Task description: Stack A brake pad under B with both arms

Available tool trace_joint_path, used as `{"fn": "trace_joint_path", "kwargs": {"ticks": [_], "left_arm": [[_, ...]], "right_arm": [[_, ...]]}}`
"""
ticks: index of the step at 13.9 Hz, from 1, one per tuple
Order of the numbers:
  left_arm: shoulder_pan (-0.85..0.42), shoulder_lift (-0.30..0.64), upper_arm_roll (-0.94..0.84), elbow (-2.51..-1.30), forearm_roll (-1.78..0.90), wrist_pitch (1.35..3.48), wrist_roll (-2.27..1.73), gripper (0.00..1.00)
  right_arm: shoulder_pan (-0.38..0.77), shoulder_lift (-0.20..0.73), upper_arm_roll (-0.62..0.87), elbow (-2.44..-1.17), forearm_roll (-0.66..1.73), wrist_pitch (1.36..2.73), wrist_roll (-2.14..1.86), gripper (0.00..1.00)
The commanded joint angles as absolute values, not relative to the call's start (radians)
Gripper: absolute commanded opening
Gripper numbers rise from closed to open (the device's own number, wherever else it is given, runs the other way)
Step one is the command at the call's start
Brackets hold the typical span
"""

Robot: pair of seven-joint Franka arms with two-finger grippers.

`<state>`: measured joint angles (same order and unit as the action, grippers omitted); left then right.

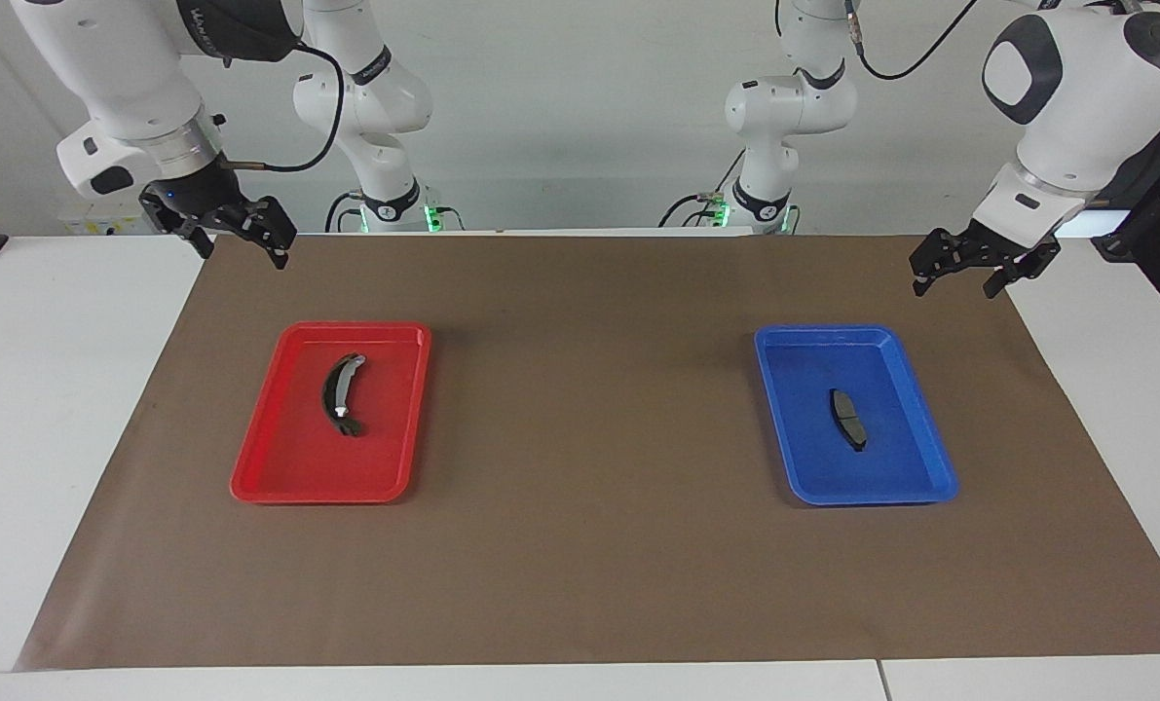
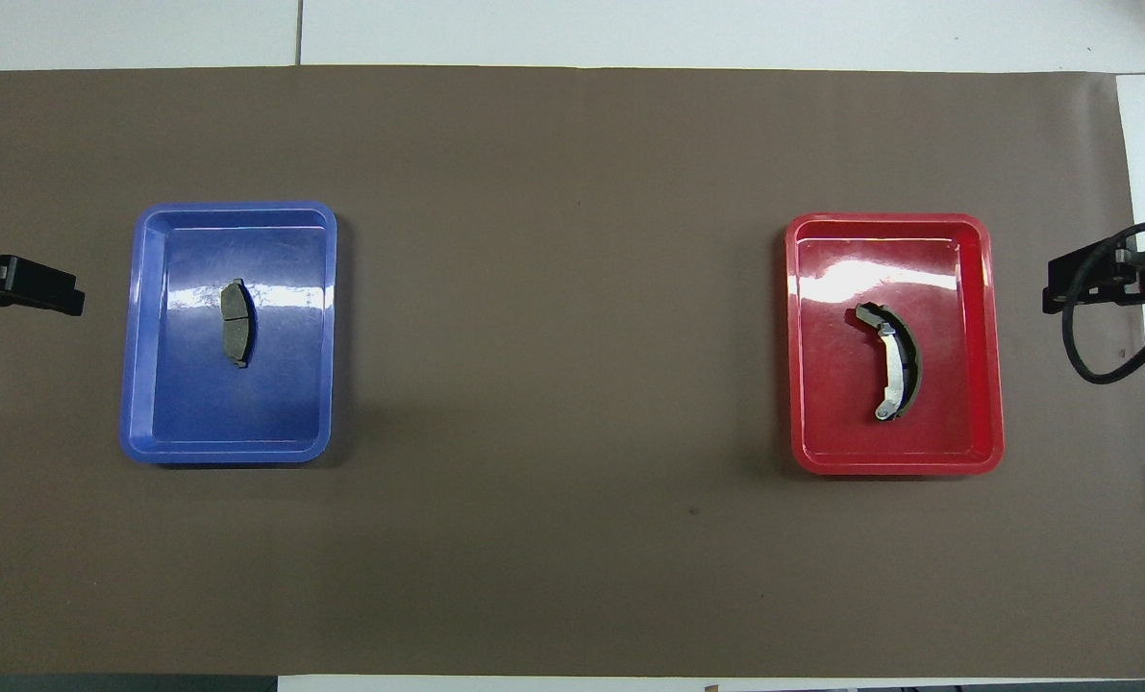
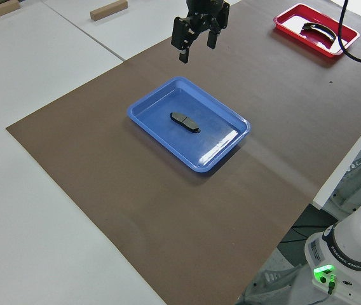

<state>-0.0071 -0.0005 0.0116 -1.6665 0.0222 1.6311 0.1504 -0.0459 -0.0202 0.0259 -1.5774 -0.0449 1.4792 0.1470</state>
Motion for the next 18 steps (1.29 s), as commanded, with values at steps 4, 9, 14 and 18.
{"fn": "trace_joint_path", "kwargs": {"ticks": [4, 9, 14, 18], "left_arm": [[-0.011, -0.005, 0.014, -1.667, 0.032, 1.617, 0.126, 1.00], [-0.012, -0.006, 0.012, -1.669, 0.032, 1.615, 0.005, 1.00], [-0.012, -0.005, 0.011, -1.669, 0.032, 1.632, -0.006, 1.00], [-0.014, -0.009, 0.011, -1.687, 0.032, 1.650, 0.004, 1.00]], "right_arm": [[-0.057, -0.035, 0.032, -1.588, -0.041, 1.477, 0.127, 1.00], [-0.057, -0.035, 0.032, -1.603, -0.041, 1.563, 0.126, 1.00], [-0.055, -0.035, 0.032, -1.605, -0.041, 1.566, 0.124, 1.00], [-0.055, -0.037, 0.032, -1.605, -0.041, 1.563, 0.124, 1.00]]}}
